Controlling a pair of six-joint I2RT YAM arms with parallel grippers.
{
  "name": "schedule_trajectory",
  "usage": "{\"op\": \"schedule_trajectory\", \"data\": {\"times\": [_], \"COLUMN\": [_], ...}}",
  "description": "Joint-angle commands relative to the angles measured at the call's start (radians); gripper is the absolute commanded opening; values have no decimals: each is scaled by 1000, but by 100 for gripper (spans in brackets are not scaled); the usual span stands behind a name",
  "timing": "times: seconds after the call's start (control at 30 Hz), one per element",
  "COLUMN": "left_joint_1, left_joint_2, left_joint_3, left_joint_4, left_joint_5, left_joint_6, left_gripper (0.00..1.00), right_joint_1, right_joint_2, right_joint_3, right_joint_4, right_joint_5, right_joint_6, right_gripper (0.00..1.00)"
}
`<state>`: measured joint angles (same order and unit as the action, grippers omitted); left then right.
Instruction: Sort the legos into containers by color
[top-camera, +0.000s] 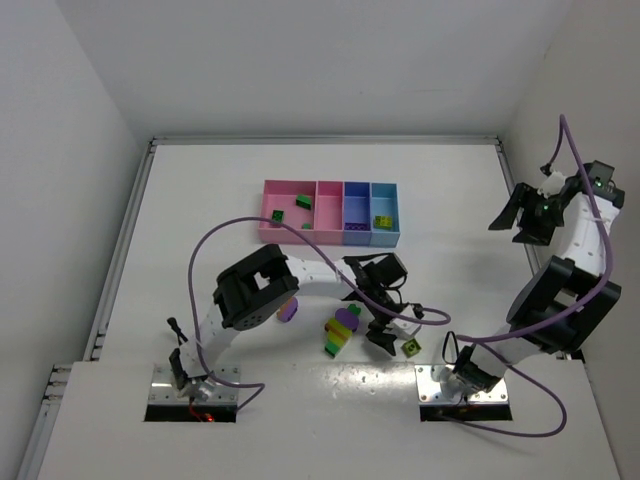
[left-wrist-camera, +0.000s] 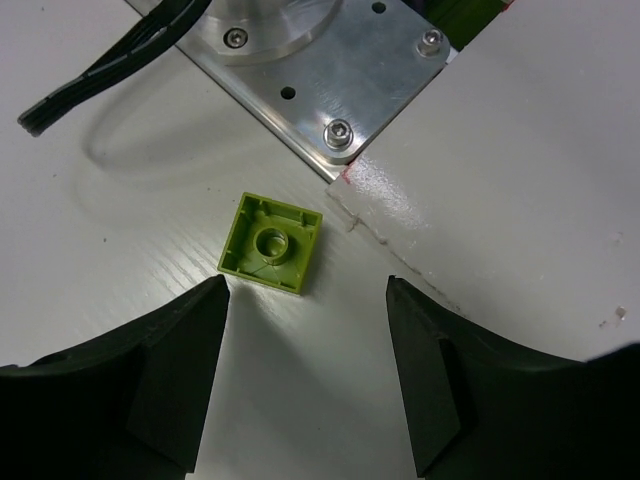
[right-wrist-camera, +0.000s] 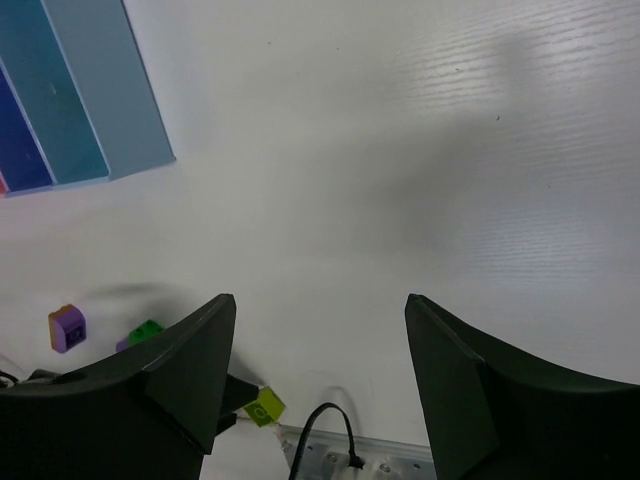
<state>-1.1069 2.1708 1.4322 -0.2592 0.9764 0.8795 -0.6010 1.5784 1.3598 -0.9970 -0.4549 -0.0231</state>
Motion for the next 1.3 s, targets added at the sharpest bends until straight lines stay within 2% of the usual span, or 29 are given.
{"op": "schedule_trajectory", "data": {"times": [0.0, 0.43, 0.5, 0.6, 0.73, 0.8, 0.9, 0.93, 1.0, 1.03, 1.13, 1.17, 1.2, 1.27], "left_joint_1": [-13, -13, -22, -22, -22, -22, -22, -22, -22, -22, 21, 39, 79, 123], "left_joint_2": [30, 133, 142, 142, 133, 124, 97, 96, 52, 37, -53, -83, -112, -187], "left_joint_3": [51, 174, 186, 197, 197, 185, 166, 166, 139, 126, 44, 16, -31, -47], "left_joint_4": [-8, -8, -18, -60, -126, -126, -126, -126, -135, -135, -80, -14, 29, 92], "left_joint_5": [65, 84, 84, 102, 125, 136, 136, 136, 136, 136, 102, 102, 91, 52], "left_joint_6": [52, -8, -8, 13, 59, 70, 70, 70, 46, 45, -46, -77, -185, -269], "left_gripper": [71, 71, 67, 57, 55, 51, 38, 29, 22, 13, 8, 8, 8, 6], "right_joint_1": [-6, -6, -16, -16, -16, -16, -16, -16, -16, -16, -5, -5, -5, 4], "right_joint_2": [-20, -69, -69, -60, -38, -28, -18, -18, -18, -18, -18, -18, -18, -6], "right_joint_3": [38, 38, 47, 67, 87, 87, 87, 87, 73, 59, 23, 13, 4, -10], "right_joint_4": [-19, -84, -84, -94, -112, -112, -112, -112, -103, -103, -63, -51, -40, -20], "right_joint_5": [-47, -79, -79, -79, -99, -108, -117, -117, -117, -126, -143, -152, -171, -183], "right_joint_6": [-3, -61, -70, -80, -89, -89, -89, -89, -89, -89, -89, -89, -77, -66], "right_gripper": [70, 70, 70, 70, 70, 70, 70, 70, 70, 70, 70, 70, 70, 70]}}
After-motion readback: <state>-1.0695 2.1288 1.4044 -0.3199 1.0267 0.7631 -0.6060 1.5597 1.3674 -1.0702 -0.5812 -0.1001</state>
